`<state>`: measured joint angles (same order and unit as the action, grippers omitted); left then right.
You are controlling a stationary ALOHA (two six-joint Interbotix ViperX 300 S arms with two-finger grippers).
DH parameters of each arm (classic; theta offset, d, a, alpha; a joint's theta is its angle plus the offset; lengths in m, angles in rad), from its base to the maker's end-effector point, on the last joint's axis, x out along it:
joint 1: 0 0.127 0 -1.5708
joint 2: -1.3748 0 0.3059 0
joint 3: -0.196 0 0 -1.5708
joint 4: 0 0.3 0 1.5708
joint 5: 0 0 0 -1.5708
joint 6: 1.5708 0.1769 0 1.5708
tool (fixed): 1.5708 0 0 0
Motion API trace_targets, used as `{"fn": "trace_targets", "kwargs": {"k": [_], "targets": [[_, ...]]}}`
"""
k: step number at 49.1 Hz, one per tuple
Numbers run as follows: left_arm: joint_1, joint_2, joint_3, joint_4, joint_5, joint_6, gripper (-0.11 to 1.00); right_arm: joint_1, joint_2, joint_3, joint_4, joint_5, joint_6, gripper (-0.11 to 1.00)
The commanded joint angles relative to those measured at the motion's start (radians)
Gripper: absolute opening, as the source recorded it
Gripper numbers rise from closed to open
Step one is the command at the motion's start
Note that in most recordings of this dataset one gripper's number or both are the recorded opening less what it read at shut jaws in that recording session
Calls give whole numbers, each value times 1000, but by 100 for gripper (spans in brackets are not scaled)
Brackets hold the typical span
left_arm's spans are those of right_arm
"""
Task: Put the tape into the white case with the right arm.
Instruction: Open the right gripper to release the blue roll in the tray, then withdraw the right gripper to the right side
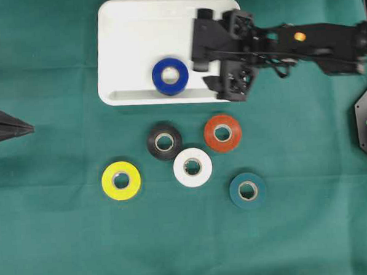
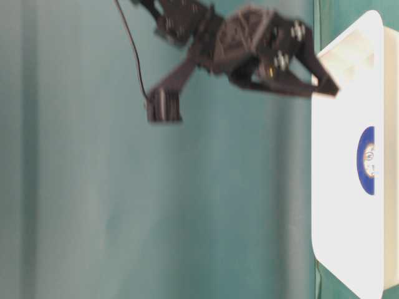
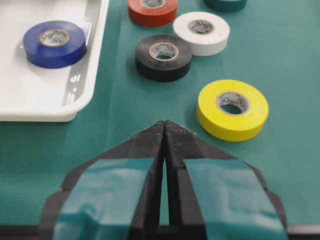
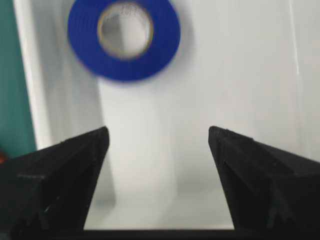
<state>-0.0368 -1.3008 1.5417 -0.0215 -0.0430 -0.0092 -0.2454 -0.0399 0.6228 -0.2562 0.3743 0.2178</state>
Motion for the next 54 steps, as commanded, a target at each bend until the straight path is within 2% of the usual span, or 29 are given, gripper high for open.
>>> {"fn": "trace_targets", "kwargs": {"k": [1,18,33,41,54], "targets": [[-3,6,-9,-2,-5,0,0,0,-80,44,0,-28,2,44],[-2,6,-9,-2,-5,0,0,0,-299,311,0,-198,6,44],[-2,6,-9,-2,-5,2,0,0,-506,520,0,-276,97,44],[0,6,-9,-2,-5,2,0,2,-584,581,0,-298,138,44],[0,6,-9,-2,-5,2,0,23,-623,632,-3,-391,135,44]]}}
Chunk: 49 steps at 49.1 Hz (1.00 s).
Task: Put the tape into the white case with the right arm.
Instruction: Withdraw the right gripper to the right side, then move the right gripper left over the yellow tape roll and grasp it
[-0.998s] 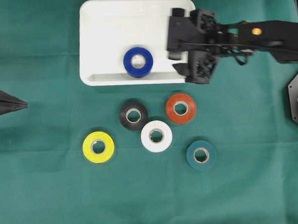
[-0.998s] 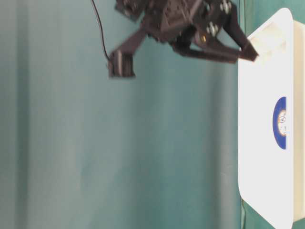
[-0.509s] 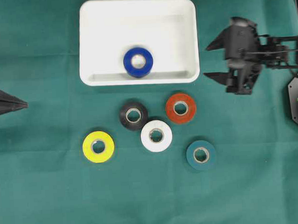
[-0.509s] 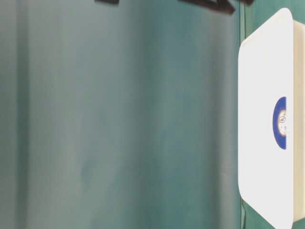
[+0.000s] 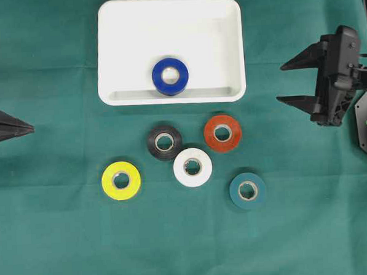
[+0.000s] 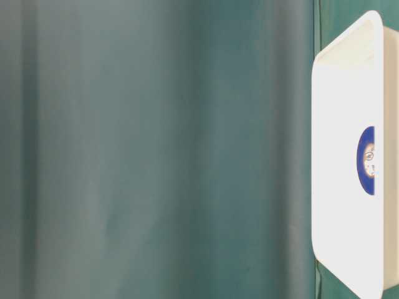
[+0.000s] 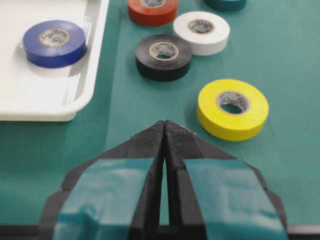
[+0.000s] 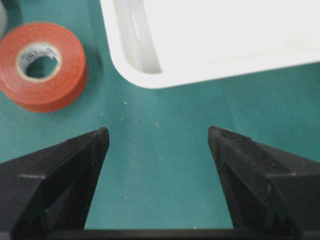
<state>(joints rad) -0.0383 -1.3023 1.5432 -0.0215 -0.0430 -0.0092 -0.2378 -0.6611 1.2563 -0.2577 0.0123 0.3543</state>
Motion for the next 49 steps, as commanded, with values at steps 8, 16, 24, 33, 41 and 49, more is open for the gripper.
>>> {"fn": "trace_targets", "kwargs": {"k": [8,16,24,33,41,49], "targets": [[2,8,-11,-2,-5,2,0,106,-2,18,-2,-37,-2,44],[2,8,-11,-2,-5,2,0,219,-3,35,-2,-37,2,44],[2,8,-11,-2,-5,2,0,270,-3,40,-2,-37,2,44],[2,8,-11,-2,-5,2,0,270,2,38,-2,-41,-3,43],[2,8,-12,-2,-5,0,0,268,40,11,-3,-48,-3,43],[2,8,-12,-2,-5,0,0,272,140,-55,-3,-64,-3,43]]}}
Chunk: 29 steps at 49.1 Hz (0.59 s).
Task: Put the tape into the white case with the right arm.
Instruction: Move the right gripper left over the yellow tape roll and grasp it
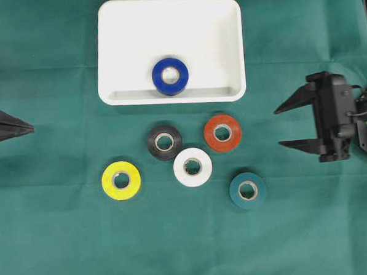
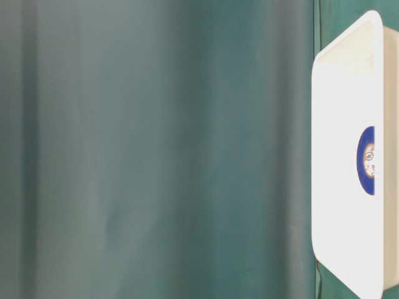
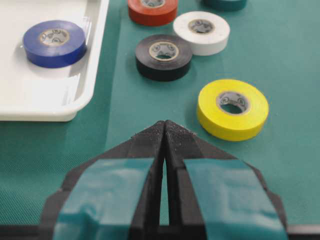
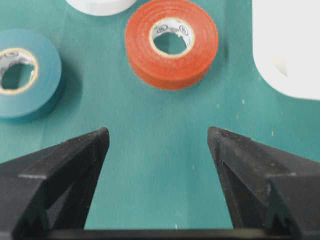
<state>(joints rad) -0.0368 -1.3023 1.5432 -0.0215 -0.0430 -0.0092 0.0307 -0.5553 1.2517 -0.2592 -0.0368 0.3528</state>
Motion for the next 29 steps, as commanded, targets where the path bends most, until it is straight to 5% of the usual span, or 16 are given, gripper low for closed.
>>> {"fn": "trace_targets", "kwargs": {"k": [1,29], "targets": [[0,8,-11,-2,-5,2,0,3,51,-61,-2,-18,-3,43],[0,8,-11,-2,-5,2,0,34,537,-499,-43,-52,-6,44]]}}
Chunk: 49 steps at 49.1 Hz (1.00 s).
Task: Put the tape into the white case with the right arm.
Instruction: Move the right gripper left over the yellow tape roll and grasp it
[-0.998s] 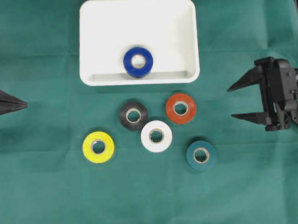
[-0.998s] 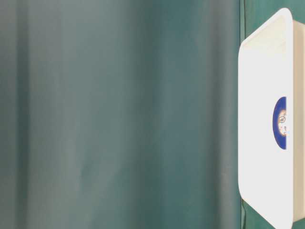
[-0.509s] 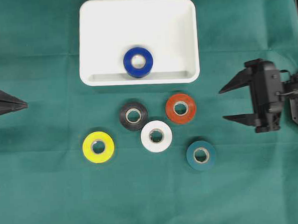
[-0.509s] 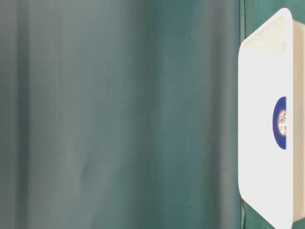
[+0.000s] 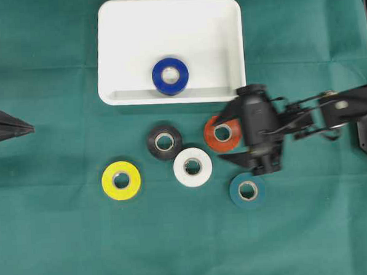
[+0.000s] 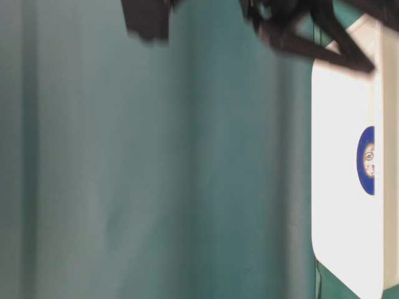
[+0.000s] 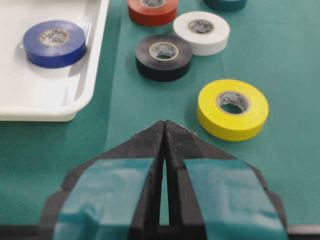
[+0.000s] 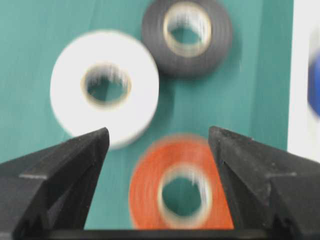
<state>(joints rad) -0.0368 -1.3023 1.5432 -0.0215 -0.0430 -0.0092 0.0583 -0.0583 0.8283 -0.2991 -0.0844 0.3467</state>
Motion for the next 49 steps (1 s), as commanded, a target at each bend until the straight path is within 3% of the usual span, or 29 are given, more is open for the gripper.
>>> {"fn": "trace_targets", "kwargs": {"k": [1,16,34,49], "targets": [[0,8,-11,-2,-5,2,0,6,54,-91,-3,-3,0,44],[0,8,-11,-2,-5,2,0,32,236,-325,-3,2,-2,44],[0,8,-11,-2,-5,0,0,44,430,-614,-3,98,-2,44],[-2,6,-9,-2,-5,0,0,44,526,-750,-18,146,0,44]]}}
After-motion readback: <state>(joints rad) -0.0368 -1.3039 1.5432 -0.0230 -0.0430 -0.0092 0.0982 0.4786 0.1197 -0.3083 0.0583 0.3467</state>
